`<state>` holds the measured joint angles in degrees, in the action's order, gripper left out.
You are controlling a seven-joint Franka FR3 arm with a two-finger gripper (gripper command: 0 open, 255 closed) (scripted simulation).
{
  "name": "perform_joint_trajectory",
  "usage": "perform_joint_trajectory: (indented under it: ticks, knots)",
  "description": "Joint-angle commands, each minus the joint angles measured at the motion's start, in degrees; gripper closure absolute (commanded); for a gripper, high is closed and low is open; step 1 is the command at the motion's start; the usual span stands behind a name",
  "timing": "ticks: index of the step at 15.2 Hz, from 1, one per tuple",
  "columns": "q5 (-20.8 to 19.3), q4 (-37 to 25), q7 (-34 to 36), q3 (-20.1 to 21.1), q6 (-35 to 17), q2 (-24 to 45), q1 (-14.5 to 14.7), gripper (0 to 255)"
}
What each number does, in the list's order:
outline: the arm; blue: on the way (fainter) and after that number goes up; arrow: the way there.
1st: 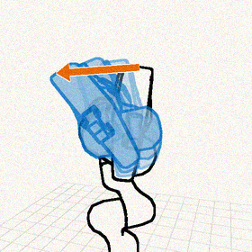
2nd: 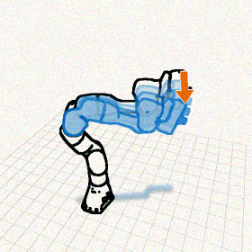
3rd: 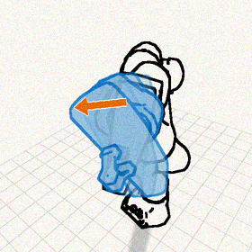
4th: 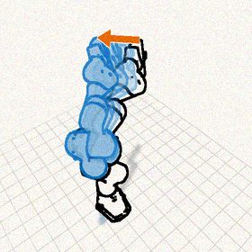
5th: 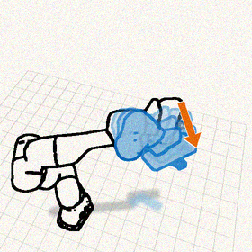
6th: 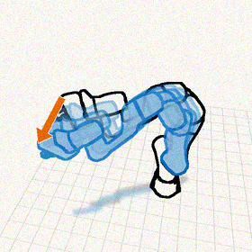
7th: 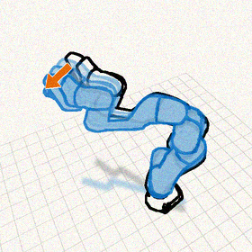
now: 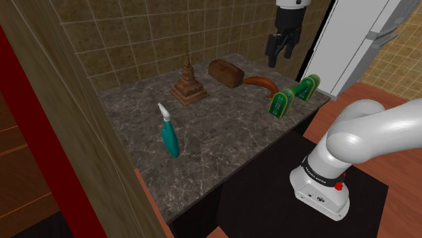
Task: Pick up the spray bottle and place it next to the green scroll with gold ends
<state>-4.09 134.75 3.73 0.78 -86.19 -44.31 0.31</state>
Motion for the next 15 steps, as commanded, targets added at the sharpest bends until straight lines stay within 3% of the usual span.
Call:
perform_joint_trajectory:
  ticks: [1,15]
  knots:
    - [0.0,0.0,0.0,0.0,0.0,0.0,0.0,0]
    - [8.3,-11.7,13.5,10.0,-7.0,28.2,3.9,0]
